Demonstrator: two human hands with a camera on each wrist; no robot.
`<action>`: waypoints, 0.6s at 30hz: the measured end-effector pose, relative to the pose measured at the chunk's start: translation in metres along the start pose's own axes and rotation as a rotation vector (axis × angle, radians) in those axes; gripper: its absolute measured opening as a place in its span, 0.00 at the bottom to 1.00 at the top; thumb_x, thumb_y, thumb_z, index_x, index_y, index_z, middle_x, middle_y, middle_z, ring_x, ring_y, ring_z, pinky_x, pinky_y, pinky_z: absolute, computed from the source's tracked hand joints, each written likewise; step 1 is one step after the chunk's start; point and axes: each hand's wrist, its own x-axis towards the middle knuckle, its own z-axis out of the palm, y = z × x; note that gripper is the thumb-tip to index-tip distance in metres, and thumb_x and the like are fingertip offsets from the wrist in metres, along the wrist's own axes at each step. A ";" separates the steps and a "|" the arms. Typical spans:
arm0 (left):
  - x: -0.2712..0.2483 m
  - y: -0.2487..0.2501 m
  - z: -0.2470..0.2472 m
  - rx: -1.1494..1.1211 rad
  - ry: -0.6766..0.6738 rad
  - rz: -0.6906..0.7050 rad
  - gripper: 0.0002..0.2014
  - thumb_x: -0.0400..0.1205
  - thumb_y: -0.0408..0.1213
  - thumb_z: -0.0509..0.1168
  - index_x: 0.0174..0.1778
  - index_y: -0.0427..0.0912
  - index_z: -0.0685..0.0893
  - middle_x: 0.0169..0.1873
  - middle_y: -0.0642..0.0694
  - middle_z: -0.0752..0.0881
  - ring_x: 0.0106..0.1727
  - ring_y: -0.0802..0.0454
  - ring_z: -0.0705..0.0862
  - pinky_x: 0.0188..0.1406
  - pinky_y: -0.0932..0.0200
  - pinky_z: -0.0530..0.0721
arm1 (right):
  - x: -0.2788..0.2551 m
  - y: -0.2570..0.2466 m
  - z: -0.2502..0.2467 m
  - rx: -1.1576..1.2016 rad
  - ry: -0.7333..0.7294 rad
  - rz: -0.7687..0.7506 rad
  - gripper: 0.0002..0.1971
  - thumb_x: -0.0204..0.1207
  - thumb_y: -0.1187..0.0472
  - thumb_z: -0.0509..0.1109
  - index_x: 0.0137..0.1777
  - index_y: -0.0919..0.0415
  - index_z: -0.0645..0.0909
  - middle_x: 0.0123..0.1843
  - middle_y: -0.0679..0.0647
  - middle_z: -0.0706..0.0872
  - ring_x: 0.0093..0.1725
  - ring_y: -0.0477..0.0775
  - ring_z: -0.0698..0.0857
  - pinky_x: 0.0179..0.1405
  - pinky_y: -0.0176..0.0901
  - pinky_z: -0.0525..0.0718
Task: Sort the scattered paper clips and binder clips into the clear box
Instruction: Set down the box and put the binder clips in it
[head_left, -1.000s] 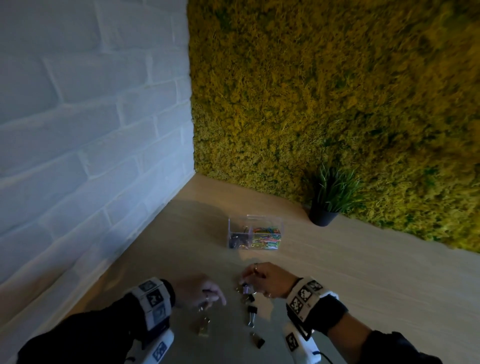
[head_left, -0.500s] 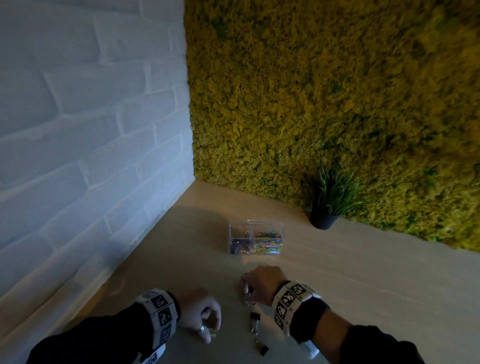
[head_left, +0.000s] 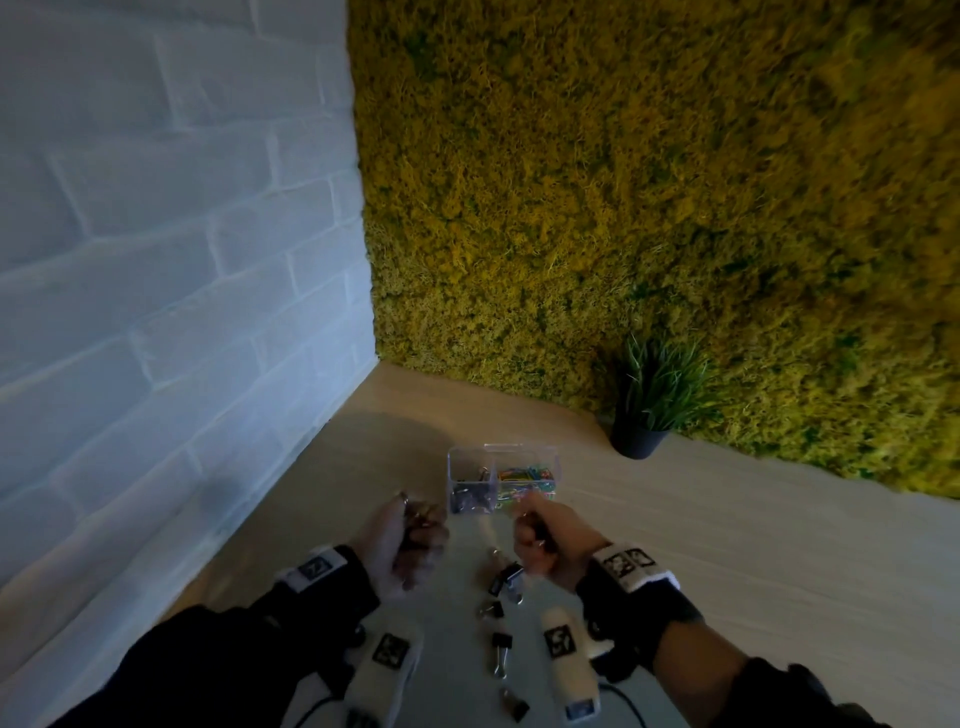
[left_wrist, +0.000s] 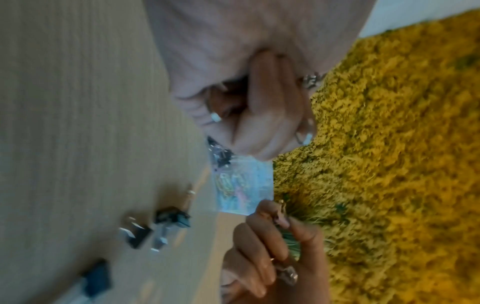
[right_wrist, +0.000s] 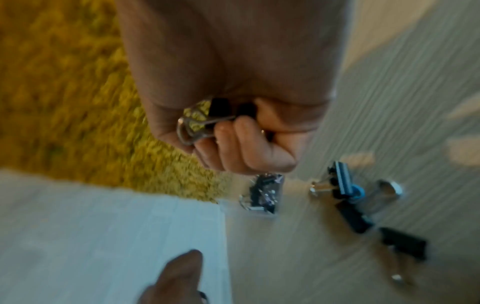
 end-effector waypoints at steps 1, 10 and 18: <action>0.001 0.006 0.007 -0.035 -0.008 0.008 0.11 0.72 0.42 0.50 0.24 0.47 0.64 0.11 0.53 0.62 0.07 0.60 0.59 0.10 0.78 0.52 | -0.002 -0.004 -0.006 0.162 -0.040 0.020 0.12 0.72 0.62 0.60 0.26 0.57 0.70 0.16 0.48 0.69 0.12 0.45 0.64 0.13 0.25 0.59; 0.028 0.028 0.054 -0.254 0.006 0.013 0.18 0.82 0.40 0.46 0.26 0.41 0.66 0.07 0.49 0.65 0.06 0.54 0.66 0.09 0.76 0.68 | -0.006 -0.020 -0.029 0.486 0.005 0.012 0.22 0.81 0.53 0.54 0.23 0.54 0.65 0.15 0.48 0.64 0.11 0.44 0.61 0.08 0.23 0.56; 0.057 0.044 0.059 -0.275 0.144 0.037 0.20 0.82 0.32 0.45 0.22 0.40 0.67 0.08 0.48 0.68 0.05 0.56 0.65 0.02 0.73 0.62 | 0.003 -0.035 -0.031 0.538 0.155 -0.009 0.21 0.84 0.57 0.56 0.28 0.59 0.65 0.16 0.52 0.69 0.11 0.45 0.68 0.07 0.27 0.53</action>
